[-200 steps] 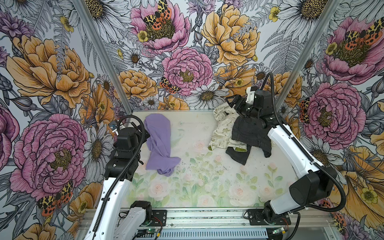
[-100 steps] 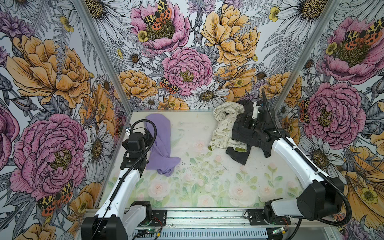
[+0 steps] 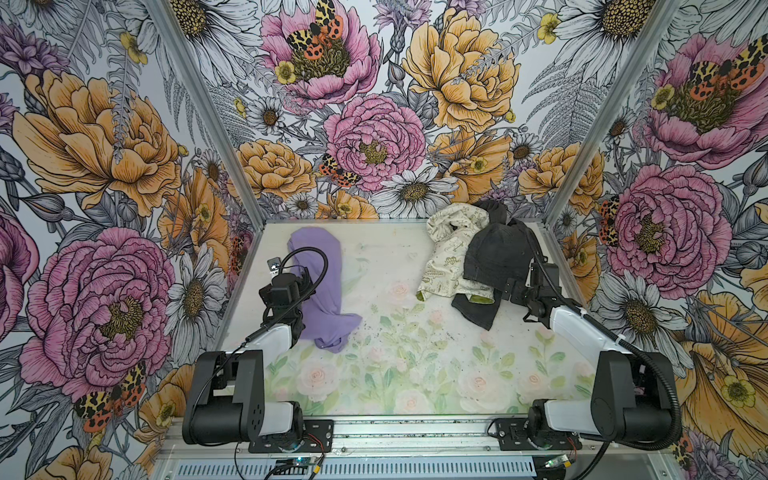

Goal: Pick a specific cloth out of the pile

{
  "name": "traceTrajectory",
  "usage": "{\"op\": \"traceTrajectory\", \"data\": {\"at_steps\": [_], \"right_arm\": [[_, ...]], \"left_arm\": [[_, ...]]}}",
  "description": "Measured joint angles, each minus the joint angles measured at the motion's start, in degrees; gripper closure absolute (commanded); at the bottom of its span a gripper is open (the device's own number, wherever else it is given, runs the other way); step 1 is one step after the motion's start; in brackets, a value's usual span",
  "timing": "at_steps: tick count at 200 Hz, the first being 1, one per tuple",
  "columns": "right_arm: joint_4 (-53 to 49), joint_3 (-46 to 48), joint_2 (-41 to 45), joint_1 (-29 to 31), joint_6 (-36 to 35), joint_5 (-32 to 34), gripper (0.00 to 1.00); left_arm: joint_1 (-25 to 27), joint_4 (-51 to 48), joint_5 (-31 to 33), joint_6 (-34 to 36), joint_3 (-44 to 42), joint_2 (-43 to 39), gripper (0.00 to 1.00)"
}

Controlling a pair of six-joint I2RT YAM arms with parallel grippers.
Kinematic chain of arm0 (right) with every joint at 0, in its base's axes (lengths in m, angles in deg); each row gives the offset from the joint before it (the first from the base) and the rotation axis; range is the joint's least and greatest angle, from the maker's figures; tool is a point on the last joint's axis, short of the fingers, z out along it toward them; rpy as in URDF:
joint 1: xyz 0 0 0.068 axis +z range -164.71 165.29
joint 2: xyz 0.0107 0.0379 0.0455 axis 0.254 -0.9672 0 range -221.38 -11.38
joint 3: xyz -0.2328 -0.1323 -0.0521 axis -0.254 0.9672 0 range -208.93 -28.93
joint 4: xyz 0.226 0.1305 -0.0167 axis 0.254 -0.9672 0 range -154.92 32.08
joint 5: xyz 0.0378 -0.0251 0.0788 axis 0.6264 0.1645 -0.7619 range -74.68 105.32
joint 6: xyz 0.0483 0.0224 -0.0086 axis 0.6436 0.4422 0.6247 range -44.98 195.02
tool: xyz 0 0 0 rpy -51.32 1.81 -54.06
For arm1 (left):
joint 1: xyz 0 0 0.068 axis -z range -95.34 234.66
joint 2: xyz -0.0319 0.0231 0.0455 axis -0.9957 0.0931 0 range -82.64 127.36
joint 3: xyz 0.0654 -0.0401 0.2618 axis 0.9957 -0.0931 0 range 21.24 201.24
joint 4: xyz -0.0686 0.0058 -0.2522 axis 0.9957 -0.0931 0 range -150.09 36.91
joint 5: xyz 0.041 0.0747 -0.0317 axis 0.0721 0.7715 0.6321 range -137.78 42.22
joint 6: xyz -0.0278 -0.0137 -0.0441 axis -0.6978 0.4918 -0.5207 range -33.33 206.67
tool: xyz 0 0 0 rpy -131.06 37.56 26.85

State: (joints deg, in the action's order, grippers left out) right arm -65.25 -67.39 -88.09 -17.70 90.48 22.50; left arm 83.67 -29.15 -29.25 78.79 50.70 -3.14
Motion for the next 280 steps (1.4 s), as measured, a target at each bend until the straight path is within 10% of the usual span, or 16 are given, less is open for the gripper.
{"op": "traceTrajectory", "data": {"at_steps": [142, 280], "right_arm": [[36.26, 13.57, -1.55, 0.0, -5.2, -1.84, 0.0], [54.8, 17.51, -11.45, -0.04, -10.03, -8.07, 0.0]], "left_arm": [[0.98, 28.09, -8.66, 6.62, -10.21, 9.38, 0.01], [1.25, 31.36, -5.97, 6.8, -9.4, 9.38, 0.01]]}}
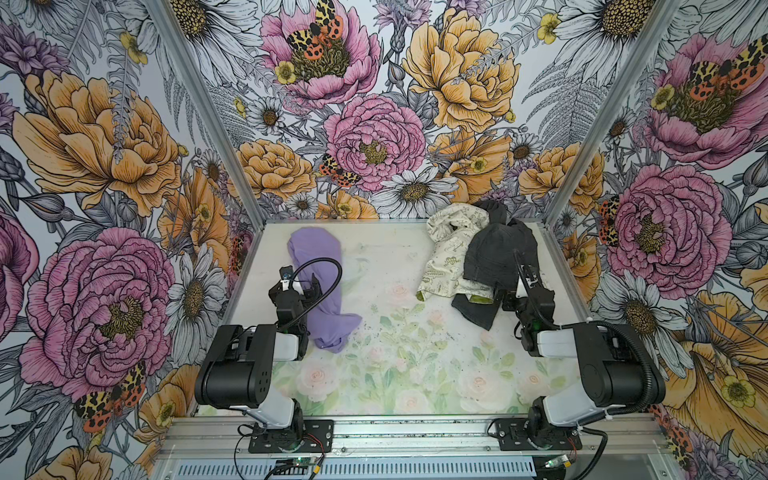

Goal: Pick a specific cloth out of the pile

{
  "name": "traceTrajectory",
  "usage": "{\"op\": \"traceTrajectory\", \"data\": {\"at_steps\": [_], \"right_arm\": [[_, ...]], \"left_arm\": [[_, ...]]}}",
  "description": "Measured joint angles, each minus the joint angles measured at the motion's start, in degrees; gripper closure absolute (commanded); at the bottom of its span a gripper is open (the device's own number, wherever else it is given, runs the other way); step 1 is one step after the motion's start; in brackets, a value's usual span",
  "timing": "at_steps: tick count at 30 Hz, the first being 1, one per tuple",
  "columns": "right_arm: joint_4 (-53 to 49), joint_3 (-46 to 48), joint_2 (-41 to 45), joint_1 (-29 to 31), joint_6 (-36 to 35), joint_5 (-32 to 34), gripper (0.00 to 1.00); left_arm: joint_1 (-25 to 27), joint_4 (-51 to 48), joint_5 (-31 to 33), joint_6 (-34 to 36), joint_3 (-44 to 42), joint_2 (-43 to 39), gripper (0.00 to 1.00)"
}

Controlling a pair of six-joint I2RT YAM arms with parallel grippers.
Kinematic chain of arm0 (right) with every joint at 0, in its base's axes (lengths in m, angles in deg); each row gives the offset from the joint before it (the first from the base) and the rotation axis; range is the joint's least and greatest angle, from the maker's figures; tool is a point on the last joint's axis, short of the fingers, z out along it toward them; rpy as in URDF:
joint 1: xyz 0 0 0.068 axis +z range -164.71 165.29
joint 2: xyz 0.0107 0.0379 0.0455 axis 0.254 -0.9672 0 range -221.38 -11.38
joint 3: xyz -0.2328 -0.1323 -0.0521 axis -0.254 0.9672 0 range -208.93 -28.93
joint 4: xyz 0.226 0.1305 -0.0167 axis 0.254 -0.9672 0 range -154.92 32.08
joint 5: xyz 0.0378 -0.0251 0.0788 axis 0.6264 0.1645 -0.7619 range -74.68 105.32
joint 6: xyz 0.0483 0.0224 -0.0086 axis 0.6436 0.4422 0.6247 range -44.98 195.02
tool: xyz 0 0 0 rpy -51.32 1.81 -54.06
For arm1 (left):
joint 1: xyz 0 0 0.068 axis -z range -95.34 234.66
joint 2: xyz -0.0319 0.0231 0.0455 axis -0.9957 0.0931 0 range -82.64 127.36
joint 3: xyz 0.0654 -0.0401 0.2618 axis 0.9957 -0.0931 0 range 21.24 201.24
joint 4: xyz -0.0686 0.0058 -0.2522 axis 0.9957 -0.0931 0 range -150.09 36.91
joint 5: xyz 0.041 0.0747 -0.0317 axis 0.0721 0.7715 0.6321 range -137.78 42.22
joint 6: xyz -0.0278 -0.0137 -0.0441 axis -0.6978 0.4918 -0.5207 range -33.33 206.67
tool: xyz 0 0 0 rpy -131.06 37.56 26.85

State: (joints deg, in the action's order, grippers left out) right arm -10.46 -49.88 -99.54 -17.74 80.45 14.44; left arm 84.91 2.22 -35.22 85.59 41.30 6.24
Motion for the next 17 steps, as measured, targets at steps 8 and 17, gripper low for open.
{"op": "traceTrajectory", "data": {"at_steps": [8, 17], "right_arm": [[0.96, 0.0, 0.0, 0.0, 0.02, 0.0, 0.0], [1.25, 0.0, 0.0, 0.0, 0.0, 0.0, 0.0]], "left_arm": [[0.98, -0.44, 0.76, 0.22, 0.11, 0.0, 0.01], [0.96, -1.11, 0.87, 0.22, 0.42, 0.0, 0.01]]}}
